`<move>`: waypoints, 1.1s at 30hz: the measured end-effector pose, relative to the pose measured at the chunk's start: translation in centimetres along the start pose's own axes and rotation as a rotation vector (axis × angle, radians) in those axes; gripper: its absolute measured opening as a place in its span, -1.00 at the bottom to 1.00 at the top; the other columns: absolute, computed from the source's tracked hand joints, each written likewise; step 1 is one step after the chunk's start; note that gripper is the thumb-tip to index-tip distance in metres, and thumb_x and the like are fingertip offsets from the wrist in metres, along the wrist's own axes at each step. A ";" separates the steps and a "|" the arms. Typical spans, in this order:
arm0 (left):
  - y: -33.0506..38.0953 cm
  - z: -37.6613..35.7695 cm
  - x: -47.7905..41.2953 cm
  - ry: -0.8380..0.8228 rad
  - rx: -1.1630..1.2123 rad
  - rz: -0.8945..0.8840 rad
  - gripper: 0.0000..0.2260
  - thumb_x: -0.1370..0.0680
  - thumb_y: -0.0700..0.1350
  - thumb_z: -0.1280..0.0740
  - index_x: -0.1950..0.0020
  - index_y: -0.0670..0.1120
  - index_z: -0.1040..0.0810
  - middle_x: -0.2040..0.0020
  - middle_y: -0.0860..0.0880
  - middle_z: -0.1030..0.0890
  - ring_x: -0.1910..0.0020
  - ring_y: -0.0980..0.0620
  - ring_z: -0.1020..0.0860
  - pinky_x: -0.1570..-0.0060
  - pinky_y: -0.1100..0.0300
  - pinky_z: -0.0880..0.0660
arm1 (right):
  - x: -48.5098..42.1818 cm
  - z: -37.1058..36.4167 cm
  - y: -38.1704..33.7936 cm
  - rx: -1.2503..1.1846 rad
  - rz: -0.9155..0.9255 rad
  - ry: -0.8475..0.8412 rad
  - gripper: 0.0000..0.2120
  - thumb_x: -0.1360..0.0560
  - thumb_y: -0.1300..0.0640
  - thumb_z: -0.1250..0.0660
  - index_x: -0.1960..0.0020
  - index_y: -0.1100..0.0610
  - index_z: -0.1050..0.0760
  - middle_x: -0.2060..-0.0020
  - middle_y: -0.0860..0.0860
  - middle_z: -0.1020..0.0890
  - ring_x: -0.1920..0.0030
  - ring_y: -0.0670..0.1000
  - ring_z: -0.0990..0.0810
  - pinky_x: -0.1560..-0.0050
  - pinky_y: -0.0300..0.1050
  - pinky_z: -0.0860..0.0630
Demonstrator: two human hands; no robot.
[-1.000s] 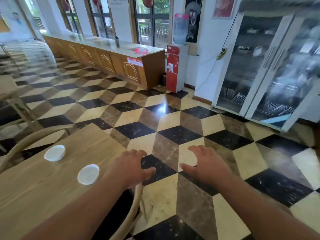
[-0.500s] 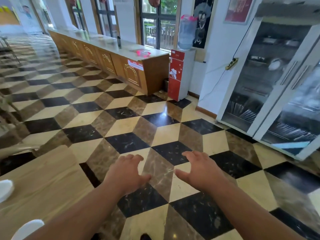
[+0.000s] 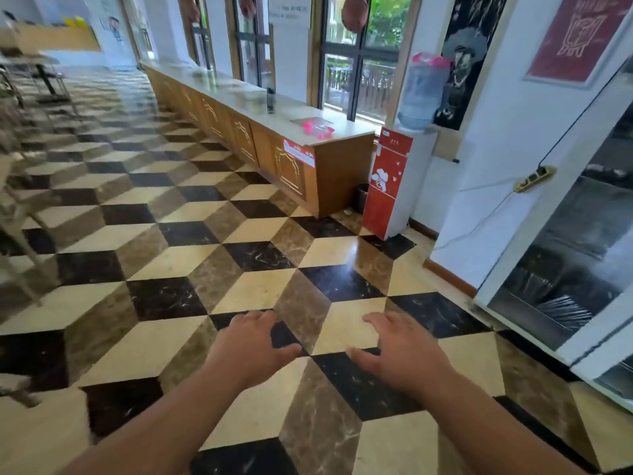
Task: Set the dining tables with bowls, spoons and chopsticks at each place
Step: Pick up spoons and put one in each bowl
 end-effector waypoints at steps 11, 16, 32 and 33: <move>-7.6 6.2 -19.2 0.105 0.061 0.442 -0.29 -0.53 0.45 -0.30 -0.61 0.16 -0.37 -0.60 0.06 -0.44 -0.58 -0.04 -0.39 -0.45 -0.07 -0.46 | -35.2 -0.4 -7.9 -0.018 0.447 -0.147 -0.20 -0.48 -0.55 -0.13 -0.59 -0.16 -0.25 -0.57 -0.09 -0.42 -0.55 0.08 -0.40 -0.50 0.14 -0.42; -14.1 9.6 -21.6 0.156 0.131 0.686 -0.31 -0.52 0.46 -0.33 -0.60 0.23 -0.36 -0.61 0.09 -0.44 -0.58 -0.03 -0.41 -0.43 -0.06 -0.51 | -44.8 0.2 -18.4 0.017 0.657 -0.232 -0.27 -0.49 -0.42 -0.24 -0.58 -0.15 -0.29 -0.53 -0.11 -0.48 -0.50 0.06 -0.46 -0.43 0.11 -0.47; -48.2 16.8 -29.9 0.325 0.267 1.090 -0.26 -0.47 0.48 -0.35 -0.58 0.20 -0.38 -0.48 0.09 -0.54 -0.44 0.00 -0.49 -0.28 0.02 -0.58 | -63.1 -4.5 -60.1 0.112 1.181 -0.288 -0.35 -0.56 -0.37 -0.27 -0.57 -0.12 -0.36 -0.49 -0.12 -0.52 -0.48 -0.01 -0.46 -0.42 0.04 -0.49; -50.4 18.9 -30.2 0.362 0.254 1.102 -0.27 -0.47 0.48 -0.35 -0.58 0.21 -0.38 -0.47 0.09 -0.54 -0.44 0.00 -0.49 -0.27 0.02 -0.58 | -64.2 -3.9 -63.2 0.085 1.206 -0.275 -0.34 -0.55 -0.38 -0.26 -0.57 -0.11 -0.37 -0.49 -0.10 -0.52 -0.49 0.00 -0.46 -0.42 0.04 -0.49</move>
Point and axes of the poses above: each hand's wrist, its own x-axis away from the middle knuckle, its own z-axis out of the back of the hand, y = z × x, the point moved 2 cm from there along -x, towards the middle knuckle
